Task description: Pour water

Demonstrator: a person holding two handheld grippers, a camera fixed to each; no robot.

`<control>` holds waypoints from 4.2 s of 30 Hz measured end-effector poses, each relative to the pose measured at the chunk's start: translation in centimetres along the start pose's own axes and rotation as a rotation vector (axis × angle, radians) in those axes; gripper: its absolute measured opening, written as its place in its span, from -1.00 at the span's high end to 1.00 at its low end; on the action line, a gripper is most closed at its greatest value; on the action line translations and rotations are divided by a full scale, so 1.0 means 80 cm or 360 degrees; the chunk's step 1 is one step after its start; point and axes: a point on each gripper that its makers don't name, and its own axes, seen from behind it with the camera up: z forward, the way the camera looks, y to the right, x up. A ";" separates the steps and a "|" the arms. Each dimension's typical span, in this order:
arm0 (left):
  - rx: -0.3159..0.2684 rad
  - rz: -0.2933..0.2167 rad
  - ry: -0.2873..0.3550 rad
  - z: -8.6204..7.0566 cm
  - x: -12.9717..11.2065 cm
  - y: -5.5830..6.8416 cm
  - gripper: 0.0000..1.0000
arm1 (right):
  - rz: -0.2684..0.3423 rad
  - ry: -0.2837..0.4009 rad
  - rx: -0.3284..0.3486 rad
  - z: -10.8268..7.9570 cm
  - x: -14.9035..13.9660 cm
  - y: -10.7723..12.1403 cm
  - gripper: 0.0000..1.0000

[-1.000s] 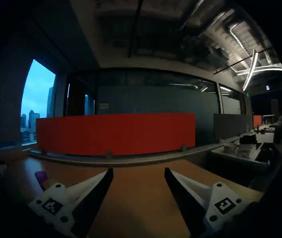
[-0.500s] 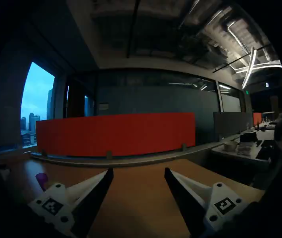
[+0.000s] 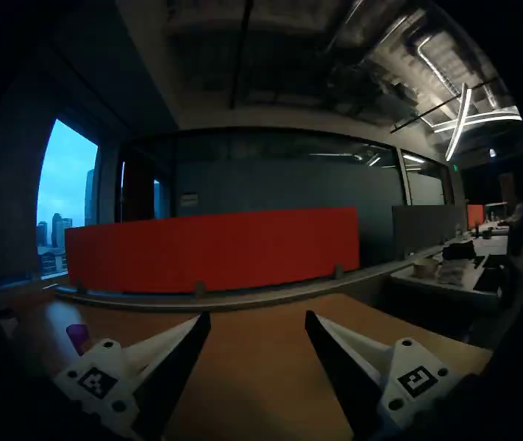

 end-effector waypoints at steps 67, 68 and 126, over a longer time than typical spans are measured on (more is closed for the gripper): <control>0.0000 -0.0001 0.0000 0.000 -0.001 0.001 -0.97 | -0.0064 -0.0024 0.0225 0.017 -0.101 -0.057 -0.99; 0.0000 -0.0001 0.0000 0.000 -0.001 0.001 -0.97 | -0.0064 -0.0027 0.0222 0.017 -0.101 -0.056 -0.99; 0.0000 -0.0001 -0.0001 0.000 0.000 0.001 -0.96 | -0.0112 -0.0078 0.0214 0.021 -0.114 -0.060 -0.99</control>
